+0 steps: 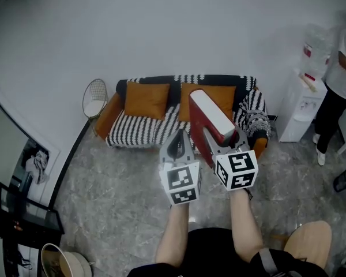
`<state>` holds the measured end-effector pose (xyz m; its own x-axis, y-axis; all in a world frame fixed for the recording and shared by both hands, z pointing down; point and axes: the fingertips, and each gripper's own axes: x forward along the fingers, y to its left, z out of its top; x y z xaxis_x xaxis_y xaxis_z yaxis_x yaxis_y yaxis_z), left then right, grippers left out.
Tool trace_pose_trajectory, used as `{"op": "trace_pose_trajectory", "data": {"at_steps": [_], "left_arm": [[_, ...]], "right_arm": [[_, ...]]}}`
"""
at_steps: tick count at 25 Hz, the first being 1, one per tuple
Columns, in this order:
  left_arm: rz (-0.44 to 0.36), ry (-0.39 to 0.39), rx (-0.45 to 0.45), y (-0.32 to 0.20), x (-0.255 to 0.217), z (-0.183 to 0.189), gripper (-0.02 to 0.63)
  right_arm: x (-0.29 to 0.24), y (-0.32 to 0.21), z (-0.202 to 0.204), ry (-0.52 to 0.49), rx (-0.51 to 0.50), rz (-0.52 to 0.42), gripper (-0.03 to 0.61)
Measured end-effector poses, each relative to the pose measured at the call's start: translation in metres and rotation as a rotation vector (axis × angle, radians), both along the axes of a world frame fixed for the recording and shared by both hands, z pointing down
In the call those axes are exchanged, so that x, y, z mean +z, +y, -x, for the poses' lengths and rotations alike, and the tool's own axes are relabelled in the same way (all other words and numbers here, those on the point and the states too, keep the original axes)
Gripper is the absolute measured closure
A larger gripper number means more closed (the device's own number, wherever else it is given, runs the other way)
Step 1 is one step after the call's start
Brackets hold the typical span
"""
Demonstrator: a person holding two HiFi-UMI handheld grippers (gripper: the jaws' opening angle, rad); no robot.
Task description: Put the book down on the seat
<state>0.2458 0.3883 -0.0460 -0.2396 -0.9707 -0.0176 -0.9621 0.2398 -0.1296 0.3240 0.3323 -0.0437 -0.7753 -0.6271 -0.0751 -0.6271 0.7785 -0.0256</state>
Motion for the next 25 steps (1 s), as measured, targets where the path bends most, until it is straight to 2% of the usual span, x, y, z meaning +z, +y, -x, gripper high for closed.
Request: {"op": "trace_pose_trajectory", "data": {"at_steps": [25], "left_arm": [[-0.058, -0.022, -0.037, -0.001, -0.025, 0.011, 0.601]], "right_arm": [[-0.026, -0.004, 0.005, -0.058, -0.055, -0.047, 0.345]]}}
